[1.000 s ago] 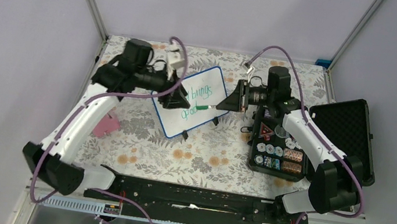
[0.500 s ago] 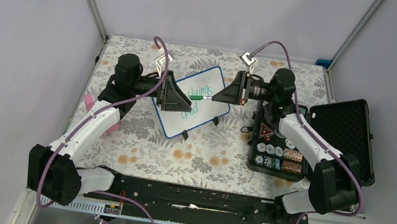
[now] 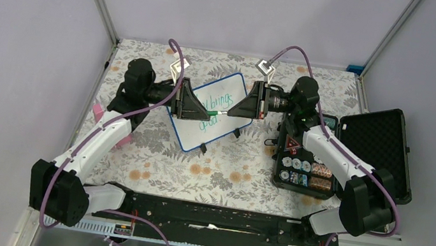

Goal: Write a sentence on the whiteboard
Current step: Adjust the pen cap at the Whiteboard stand, then pass from the right arm to the left

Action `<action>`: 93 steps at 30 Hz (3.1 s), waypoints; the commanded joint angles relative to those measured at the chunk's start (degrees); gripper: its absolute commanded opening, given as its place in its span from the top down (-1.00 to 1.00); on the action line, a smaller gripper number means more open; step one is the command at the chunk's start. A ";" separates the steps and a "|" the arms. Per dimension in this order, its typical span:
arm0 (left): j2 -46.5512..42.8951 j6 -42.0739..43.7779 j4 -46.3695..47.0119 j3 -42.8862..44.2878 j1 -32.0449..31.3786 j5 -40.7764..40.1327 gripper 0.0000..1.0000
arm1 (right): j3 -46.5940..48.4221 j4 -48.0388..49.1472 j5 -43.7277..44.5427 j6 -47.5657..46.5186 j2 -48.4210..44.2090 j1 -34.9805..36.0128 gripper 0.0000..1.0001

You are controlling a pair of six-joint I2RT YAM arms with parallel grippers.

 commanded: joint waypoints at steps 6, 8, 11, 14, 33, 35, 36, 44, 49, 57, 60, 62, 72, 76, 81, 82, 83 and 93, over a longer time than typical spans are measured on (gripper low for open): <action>-1.07 0.35 3.67 1.12 -1.28 1.79 1.00 | 0.73 -3.29 -0.19 -4.08 0.15 2.86 1.00; -0.74 0.36 3.63 1.27 -1.94 1.43 1.00 | 1.33 -5.63 0.14 -6.11 0.27 4.03 1.00; -0.02 0.21 3.63 1.67 -2.67 1.10 1.00 | 1.90 -7.96 0.46 -8.35 0.31 5.59 1.00; 0.70 0.23 3.66 1.99 -3.57 0.58 1.00 | 2.46 -8.32 0.68 -8.65 0.75 6.70 1.00; 2.14 0.95 3.55 2.47 -5.11 -0.46 1.00 | 5.67 -13.47 1.31 -13.28 3.70 13.54 1.00; 2.09 0.78 3.59 1.72 -5.11 -0.97 1.00 | 6.20 -13.46 1.12 -13.12 3.88 13.53 1.00; 1.90 0.84 3.55 1.28 -5.11 -1.18 1.00 | 6.26 -13.47 1.04 -13.16 3.84 13.50 1.00; 0.51 10.78 -8.53 4.79 -1.38 -0.93 0.35 | 7.14 -13.94 0.58 -13.15 3.71 11.09 1.00; 1.18 43.15 -47.33 19.02 4.81 -11.11 0.02 | 6.14 -20.56 2.35 -17.32 0.87 3.00 1.00; 7.52 67.61 -71.90 35.45 2.02 -28.23 -0.31 | 6.83 -42.34 6.55 -33.66 -0.76 0.91 1.00; 9.06 68.44 -72.79 37.15 -3.87 -31.81 -0.31 | 6.13 -42.97 6.09 -33.68 -0.46 1.03 1.00; 9.06 67.03 -69.89 36.47 -8.42 -36.27 -0.31 | 5.64 -42.84 5.85 -33.20 -0.34 1.01 1.00; 15.25 64.21 -65.35 35.17 -26.46 -51.23 -0.21 | 2.65 -40.70 3.28 -31.74 -1.26 4.08 1.00; 16.64 65.19 -65.36 34.54 -28.68 -52.65 -0.14 | 2.54 -40.74 2.93 -31.46 -1.76 4.22 1.00; 17.20 65.11 -65.48 33.75 -28.93 -52.95 0.26 | 2.32 -40.72 2.68 -31.29 -2.13 4.27 1.00; 17.00 65.07 -65.53 33.49 -28.93 -53.19 0.37 | 2.16 -40.72 2.74 -31.29 -2.21 4.26 1.00; 16.81 65.17 -65.51 33.09 -28.93 -53.33 0.47 | 2.11 -40.82 2.81 -31.32 -2.23 4.26 1.00; 12.14 63.87 -65.72 25.59 -26.74 -46.39 1.00 | 6.02 -41.08 3.05 -30.11 -1.73 -5.68 0.38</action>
